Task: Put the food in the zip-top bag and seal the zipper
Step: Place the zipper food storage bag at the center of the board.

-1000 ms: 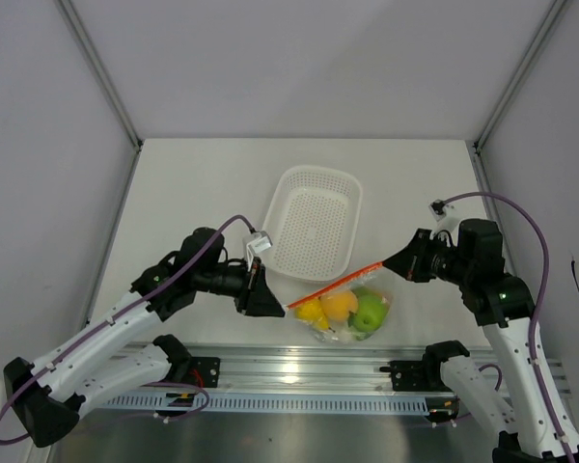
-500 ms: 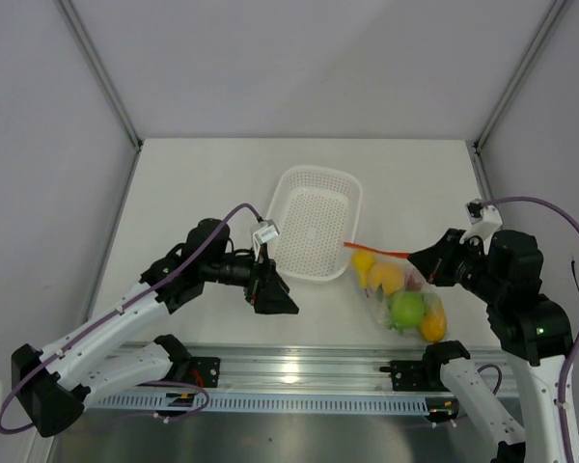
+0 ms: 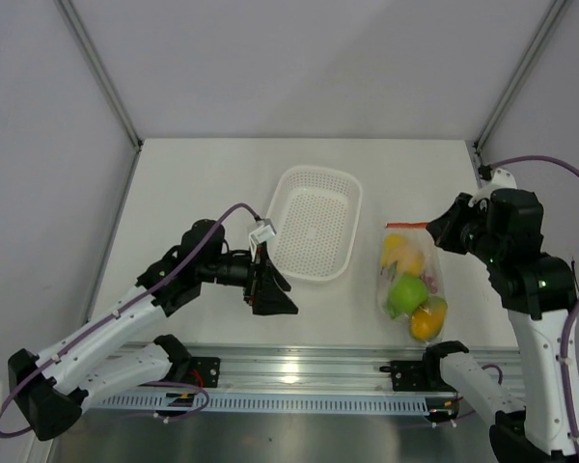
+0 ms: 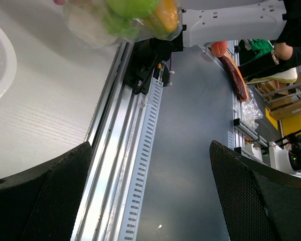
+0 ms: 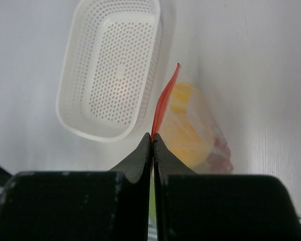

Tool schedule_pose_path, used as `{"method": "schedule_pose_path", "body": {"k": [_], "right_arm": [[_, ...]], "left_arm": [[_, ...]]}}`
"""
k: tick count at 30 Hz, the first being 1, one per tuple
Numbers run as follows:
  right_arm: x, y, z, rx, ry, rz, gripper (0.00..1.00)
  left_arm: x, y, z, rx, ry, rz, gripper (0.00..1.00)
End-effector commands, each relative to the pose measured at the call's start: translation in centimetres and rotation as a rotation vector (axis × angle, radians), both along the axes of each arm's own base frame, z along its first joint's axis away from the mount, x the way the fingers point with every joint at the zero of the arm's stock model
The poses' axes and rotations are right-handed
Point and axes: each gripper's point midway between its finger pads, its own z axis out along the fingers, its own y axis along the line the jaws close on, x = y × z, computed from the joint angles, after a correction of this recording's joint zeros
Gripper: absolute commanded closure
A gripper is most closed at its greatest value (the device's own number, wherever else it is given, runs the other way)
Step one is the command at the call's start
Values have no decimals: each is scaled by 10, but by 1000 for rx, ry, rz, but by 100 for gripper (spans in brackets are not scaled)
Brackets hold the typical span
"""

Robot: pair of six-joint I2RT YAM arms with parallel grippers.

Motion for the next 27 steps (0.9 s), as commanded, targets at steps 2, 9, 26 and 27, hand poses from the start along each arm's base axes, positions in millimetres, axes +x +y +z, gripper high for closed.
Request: {"method": "schedule_pose_path", "body": {"k": [2, 9, 26, 27], "right_arm": [[53, -10, 16, 11, -81, -65, 100], [105, -60, -43, 166, 42, -123, 100], [106, -157, -162, 259, 297, -537, 85], [105, -158, -162, 263, 295, -544, 75]], "left_arm": [[-6, -1, 11, -56, -20, -23, 0], [-13, 5, 8, -80, -28, -13, 1], [-13, 3, 3, -81, -1, -24, 0], [-14, 3, 2, -80, 3, -22, 0]]}}
